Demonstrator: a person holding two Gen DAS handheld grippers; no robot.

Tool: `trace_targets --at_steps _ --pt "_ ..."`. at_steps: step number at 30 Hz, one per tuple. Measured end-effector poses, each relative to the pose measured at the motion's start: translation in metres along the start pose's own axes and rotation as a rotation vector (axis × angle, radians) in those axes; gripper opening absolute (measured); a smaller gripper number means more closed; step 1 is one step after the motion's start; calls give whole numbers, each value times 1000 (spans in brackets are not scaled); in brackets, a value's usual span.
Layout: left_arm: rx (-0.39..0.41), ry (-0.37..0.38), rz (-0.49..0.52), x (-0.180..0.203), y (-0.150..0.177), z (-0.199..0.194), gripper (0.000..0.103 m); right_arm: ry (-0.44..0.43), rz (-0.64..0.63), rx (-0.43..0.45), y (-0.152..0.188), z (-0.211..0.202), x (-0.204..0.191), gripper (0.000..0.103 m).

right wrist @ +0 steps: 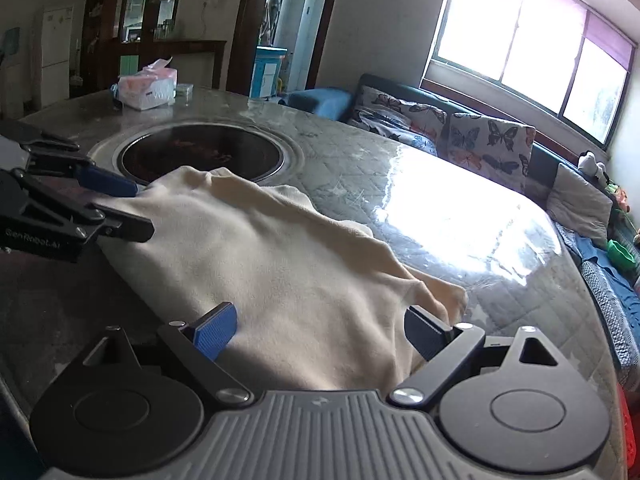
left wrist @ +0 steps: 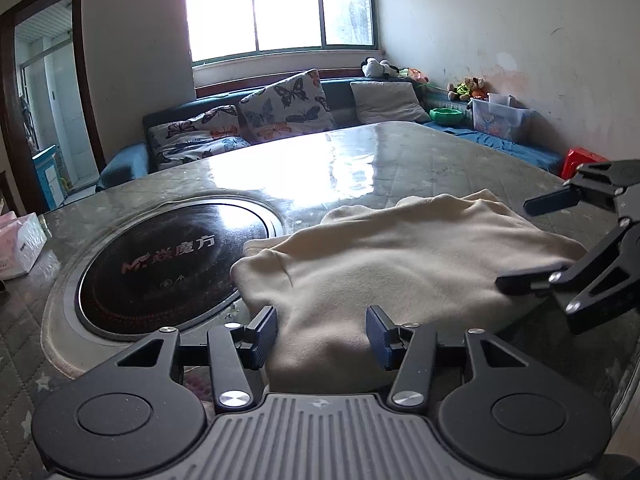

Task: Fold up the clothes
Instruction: 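Smooth the folded sweatshirt edges with both grippers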

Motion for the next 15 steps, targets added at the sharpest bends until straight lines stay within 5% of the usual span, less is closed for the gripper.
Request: trace_targets --at_steps 15 --pt "-17 -16 -27 -9 7 5 53 89 108 9 23 -19 40 95"
Point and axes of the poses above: each gripper's, at about its wrist camera, not at the fingertips, and z roughly the way its jaws point, x to its right, y to its underside, the point moved 10 cm from there along z, roughly the way its jaws point, and after that the axes turned 6 degrees about -z, right-handed, at the moved point
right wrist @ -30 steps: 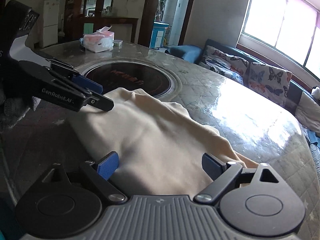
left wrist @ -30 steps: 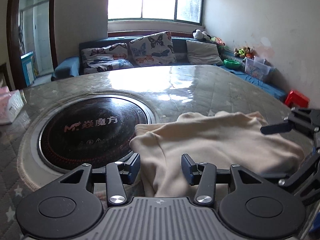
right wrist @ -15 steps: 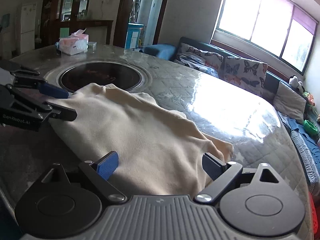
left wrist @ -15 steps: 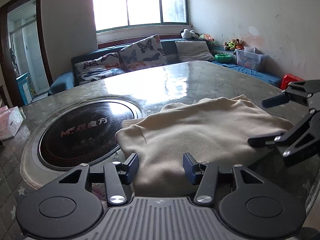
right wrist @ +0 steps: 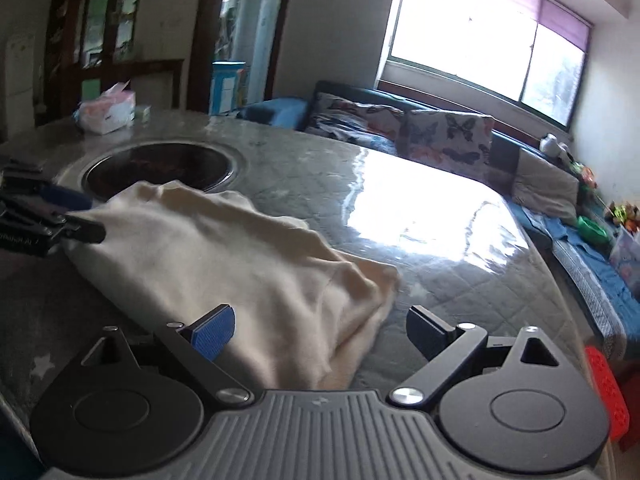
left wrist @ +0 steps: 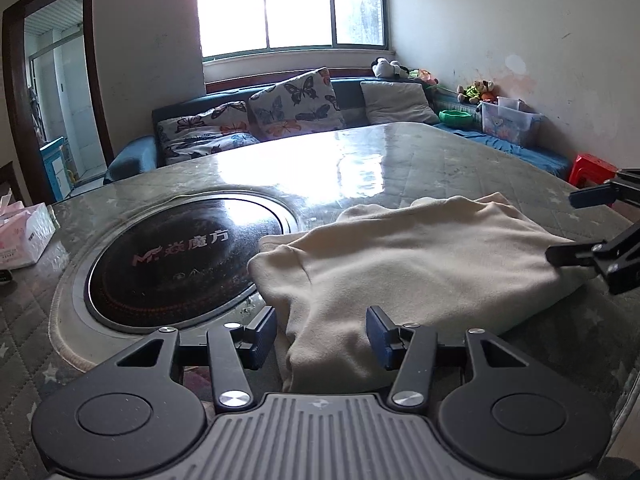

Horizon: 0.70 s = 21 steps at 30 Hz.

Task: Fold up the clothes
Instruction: 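Smooth the folded sweatshirt edges with both grippers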

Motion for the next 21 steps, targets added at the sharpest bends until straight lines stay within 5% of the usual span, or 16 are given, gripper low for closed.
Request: trace_targets --at_steps 21 --pt "-51 13 -167 -29 7 1 56 -105 -139 -13 -20 11 -44 95"
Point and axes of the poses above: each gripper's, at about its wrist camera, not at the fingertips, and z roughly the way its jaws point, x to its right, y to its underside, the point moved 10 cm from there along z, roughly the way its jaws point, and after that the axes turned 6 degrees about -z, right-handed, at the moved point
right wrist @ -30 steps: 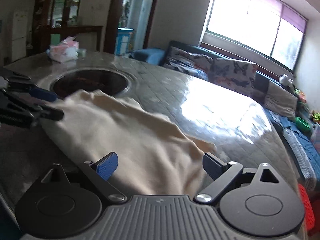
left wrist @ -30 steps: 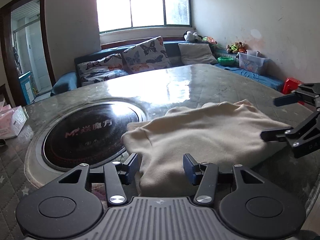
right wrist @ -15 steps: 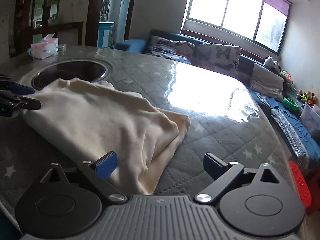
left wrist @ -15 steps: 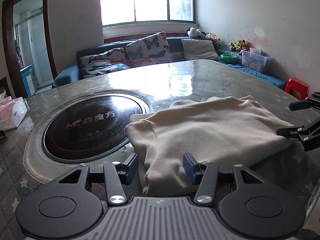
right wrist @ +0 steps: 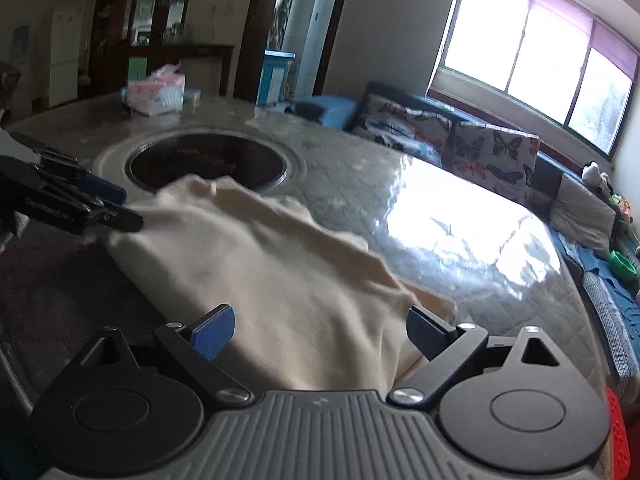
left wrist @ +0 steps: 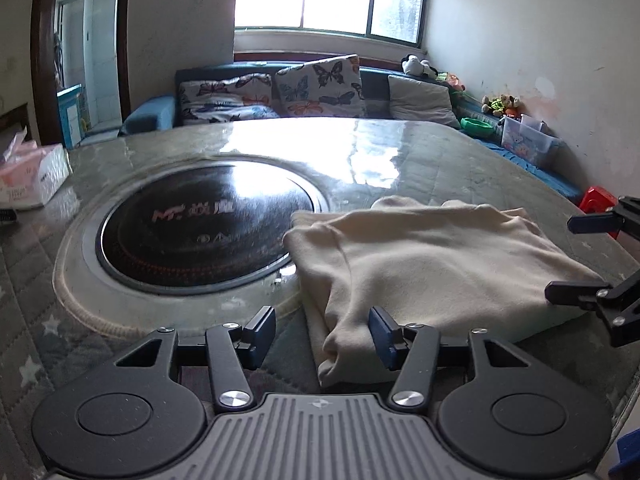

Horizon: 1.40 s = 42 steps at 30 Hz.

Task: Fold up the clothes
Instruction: 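Smooth the folded sweatshirt edges with both grippers, then grasp the folded sweatshirt edge with the left gripper while the right gripper grasps it too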

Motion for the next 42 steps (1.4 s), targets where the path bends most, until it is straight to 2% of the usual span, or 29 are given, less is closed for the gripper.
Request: trace_targets --at_steps 3,12,17,21,25,31,37,39,40,42 --pt "0 14 -16 -1 -2 -2 56 -2 -11 -18 3 3 -1 95" --pt "-10 55 -101 -11 -1 -5 55 -43 -96 30 -26 -5 -20 94" --pt "-12 67 -134 -15 2 -7 54 -98 -147 49 -42 -1 -42 93" --pt "-18 63 -111 -14 2 -6 54 -147 -195 56 -54 6 -61 91" --pt "3 55 -121 -21 -10 -12 55 -190 -243 62 -63 10 -81 88" --pt "3 31 -225 -45 -24 -14 54 -269 -326 74 -74 16 -117 85" --pt "3 6 -331 -69 -38 -16 59 -341 -409 56 -77 31 -157 70" --pt "-13 29 -379 -68 -37 -14 59 -348 -428 39 -75 38 -166 63" --pt "-21 42 -398 -67 -36 -13 60 -348 -432 29 -73 41 -168 54" --pt "-36 67 -434 -64 -35 -11 61 -347 -425 18 -72 46 -170 50"
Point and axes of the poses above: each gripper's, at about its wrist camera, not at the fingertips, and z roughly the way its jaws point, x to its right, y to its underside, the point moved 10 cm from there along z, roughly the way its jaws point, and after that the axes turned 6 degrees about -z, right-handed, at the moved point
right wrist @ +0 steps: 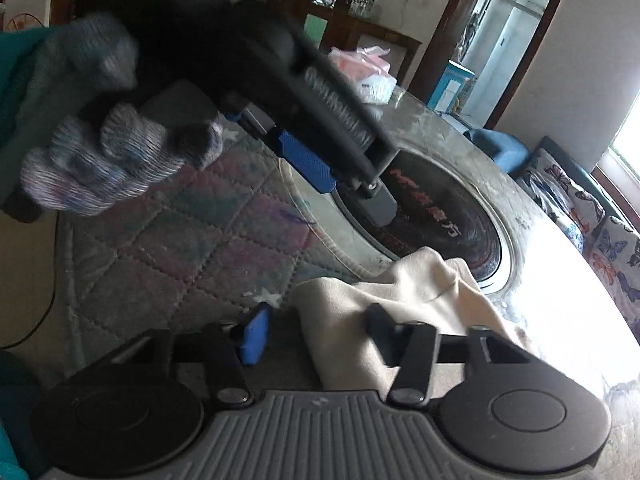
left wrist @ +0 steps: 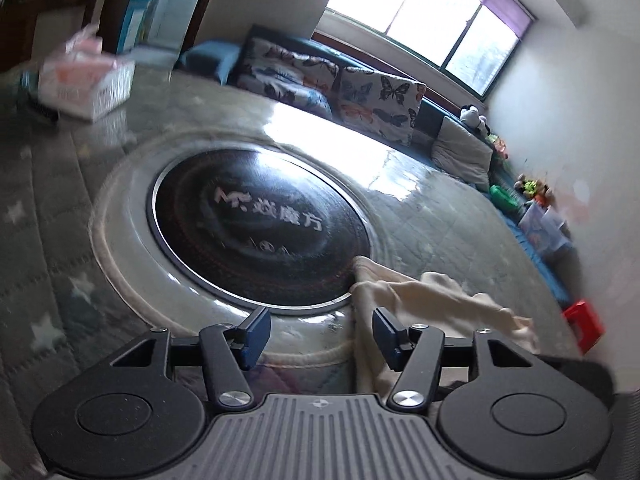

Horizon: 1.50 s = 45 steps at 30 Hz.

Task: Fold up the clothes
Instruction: 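Grasp the folded sweatshirt edge with the left gripper while the right gripper grasps it too, then lift and carry the folded sweatshirt away from the cooktop with both grippers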

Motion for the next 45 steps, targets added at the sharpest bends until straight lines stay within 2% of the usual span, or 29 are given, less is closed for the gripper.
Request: trace_targets --at_steps 1,2,4,7,13,16,18,20,21,22,24,30,34,39,45 --pt "-11 7 -18 1 2 1 62 0 13 0 0 1 1 41" --pt "-21 13 -35 2 4 3 63 6 26 -1 1 0 3 29" --pt "-41 28 -78 4 7 6 64 18 72 6 2 -4 11 21" --pt "-69 52 -149 7 10 12 67 9 135 37 2 -13 20 16" --pt "-122 88 -271 20 15 27 69 10 214 102 1 -33 33 14" --pt "-143 91 -296 27 20 36 67 10 239 125 4 -42 39 14" --pt "-156 95 -311 30 23 42 61 10 255 140 5 -48 42 14" --pt "-170 100 -326 32 26 48 40 8 270 154 7 -53 45 14" --pt "-177 103 -332 32 28 50 34 4 271 157 8 -54 44 13" --pt "-184 106 -338 32 30 53 24 -1 273 160 10 -56 43 14" --pt "-188 98 -334 31 31 56 19 -15 280 159 13 -56 42 14" --pt "-179 85 -295 32 32 54 18 23 353 174 34 -71 59 33" --pt "-175 76 -268 33 32 53 18 123 456 147 68 -86 94 33" --pt "-173 65 -245 35 33 51 18 280 613 76 129 -101 148 35" --pt "-168 50 -223 38 33 51 18 366 777 34 190 -105 184 40"
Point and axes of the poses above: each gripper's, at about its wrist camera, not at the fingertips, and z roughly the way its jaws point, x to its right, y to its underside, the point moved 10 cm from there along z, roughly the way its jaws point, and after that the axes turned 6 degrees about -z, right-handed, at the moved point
